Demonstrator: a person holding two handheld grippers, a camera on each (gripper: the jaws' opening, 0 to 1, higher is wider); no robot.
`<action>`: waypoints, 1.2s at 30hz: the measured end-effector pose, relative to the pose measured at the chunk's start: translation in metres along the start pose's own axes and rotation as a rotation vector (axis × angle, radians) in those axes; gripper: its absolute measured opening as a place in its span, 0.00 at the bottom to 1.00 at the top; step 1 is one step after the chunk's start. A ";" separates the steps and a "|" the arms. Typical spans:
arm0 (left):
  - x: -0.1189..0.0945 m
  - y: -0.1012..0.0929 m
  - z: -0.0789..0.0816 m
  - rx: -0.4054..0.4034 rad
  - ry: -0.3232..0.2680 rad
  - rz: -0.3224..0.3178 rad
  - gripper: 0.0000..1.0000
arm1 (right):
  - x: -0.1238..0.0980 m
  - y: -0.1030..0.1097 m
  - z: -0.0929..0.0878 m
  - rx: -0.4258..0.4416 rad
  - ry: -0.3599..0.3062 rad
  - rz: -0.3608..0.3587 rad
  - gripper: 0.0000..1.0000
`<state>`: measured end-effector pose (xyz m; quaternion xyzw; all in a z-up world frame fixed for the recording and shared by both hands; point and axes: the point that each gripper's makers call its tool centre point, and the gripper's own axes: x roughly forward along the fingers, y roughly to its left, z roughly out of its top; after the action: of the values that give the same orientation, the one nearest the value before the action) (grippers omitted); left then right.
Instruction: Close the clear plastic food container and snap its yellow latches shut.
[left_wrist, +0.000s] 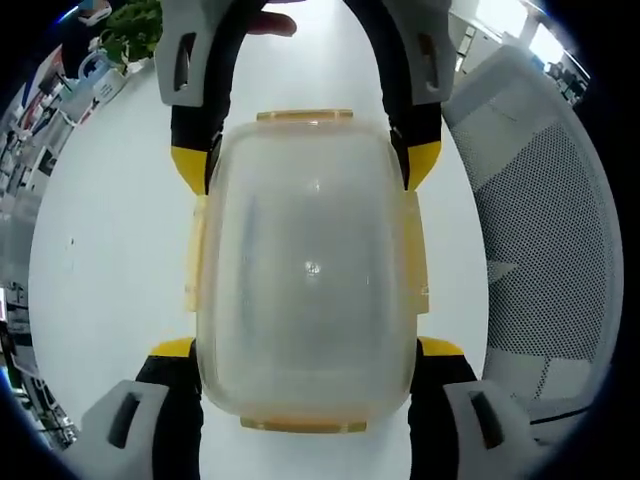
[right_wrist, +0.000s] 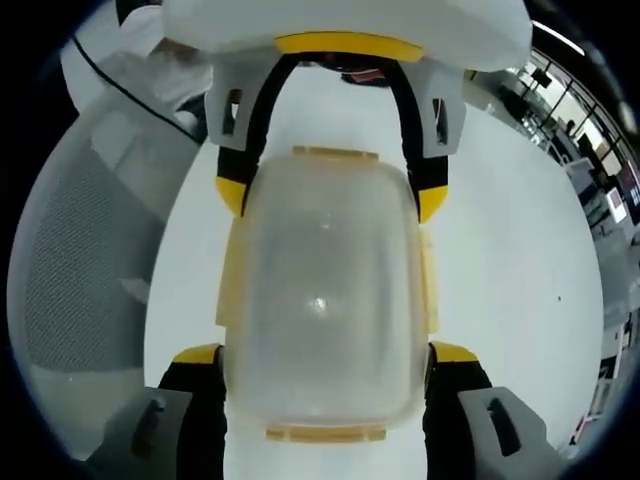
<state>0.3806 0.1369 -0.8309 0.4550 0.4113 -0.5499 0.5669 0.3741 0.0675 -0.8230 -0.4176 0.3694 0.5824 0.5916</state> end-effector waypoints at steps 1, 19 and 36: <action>0.000 0.000 0.000 0.000 0.000 0.000 0.86 | 0.000 0.000 0.000 0.000 -0.001 0.000 0.82; 0.001 0.012 0.000 0.002 0.008 0.000 0.87 | 0.000 -0.012 -0.001 0.000 -0.007 0.000 0.82; 0.002 0.033 0.001 0.002 0.007 0.001 0.87 | 0.001 -0.032 -0.002 0.000 -0.005 -0.004 0.82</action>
<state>0.4137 0.1351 -0.8307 0.4578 0.4122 -0.5484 0.5654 0.4065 0.0664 -0.8227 -0.4170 0.3670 0.5822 0.5937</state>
